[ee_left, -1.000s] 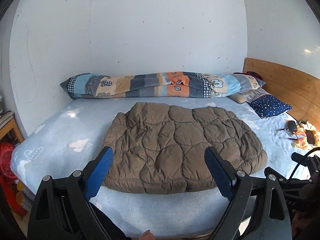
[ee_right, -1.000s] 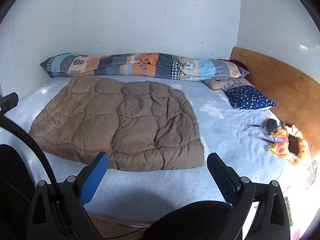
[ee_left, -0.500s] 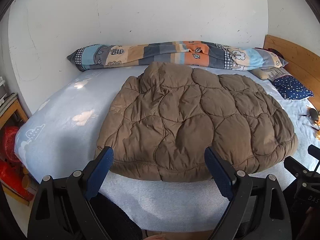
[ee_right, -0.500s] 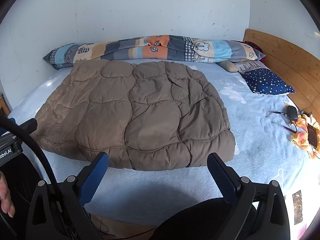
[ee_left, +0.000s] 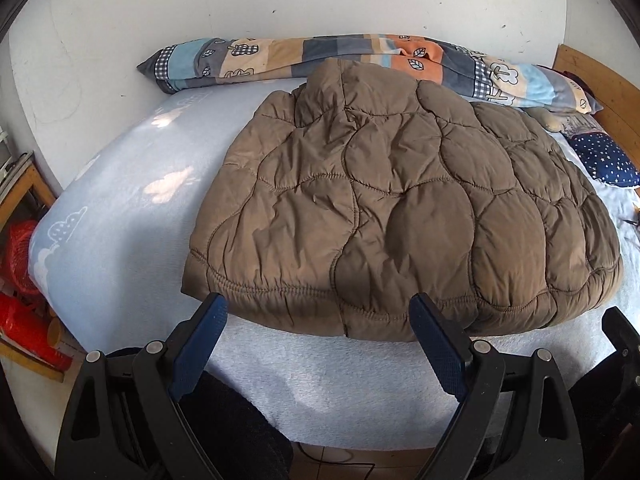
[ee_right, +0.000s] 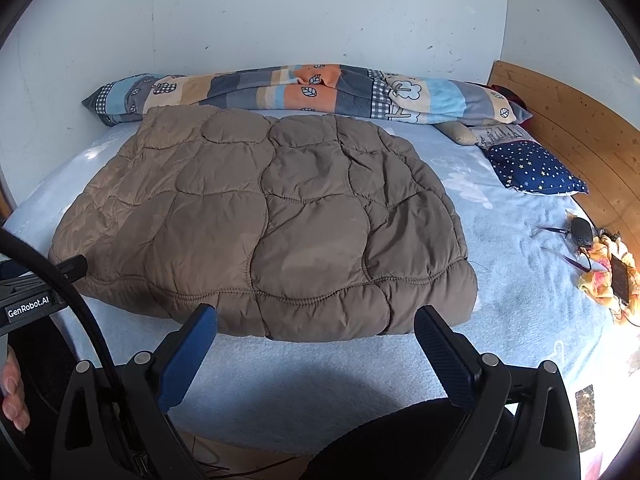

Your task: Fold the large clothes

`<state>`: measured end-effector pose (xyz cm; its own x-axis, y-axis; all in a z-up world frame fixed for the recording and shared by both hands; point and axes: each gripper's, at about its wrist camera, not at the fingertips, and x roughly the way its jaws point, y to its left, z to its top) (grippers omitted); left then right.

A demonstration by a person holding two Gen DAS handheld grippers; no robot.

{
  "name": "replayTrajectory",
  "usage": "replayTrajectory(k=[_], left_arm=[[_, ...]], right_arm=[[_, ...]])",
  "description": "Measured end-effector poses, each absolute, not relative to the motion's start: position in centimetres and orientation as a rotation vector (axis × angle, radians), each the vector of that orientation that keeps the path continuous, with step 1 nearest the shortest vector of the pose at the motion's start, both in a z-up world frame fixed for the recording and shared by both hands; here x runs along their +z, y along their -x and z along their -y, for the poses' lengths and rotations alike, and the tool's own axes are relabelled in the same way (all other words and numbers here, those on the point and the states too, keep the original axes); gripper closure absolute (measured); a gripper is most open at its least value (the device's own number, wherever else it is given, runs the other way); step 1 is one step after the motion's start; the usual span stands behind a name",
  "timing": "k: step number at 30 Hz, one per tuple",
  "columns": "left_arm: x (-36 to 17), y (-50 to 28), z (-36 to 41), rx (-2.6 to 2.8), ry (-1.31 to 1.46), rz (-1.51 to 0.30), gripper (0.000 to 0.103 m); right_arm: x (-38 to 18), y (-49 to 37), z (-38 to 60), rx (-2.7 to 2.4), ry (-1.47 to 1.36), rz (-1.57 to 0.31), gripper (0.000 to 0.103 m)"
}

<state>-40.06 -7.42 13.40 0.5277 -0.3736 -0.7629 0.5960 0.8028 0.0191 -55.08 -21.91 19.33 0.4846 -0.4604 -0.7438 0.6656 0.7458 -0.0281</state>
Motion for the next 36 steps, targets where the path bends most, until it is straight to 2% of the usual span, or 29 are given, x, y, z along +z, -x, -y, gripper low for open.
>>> replayTrajectory(k=[36], left_arm=[[13.4, 41.6, 8.5, -0.641, -0.388, -0.795, 0.011]], right_arm=[[19.5, 55.4, 21.7, -0.697, -0.262, -0.809, 0.002]])
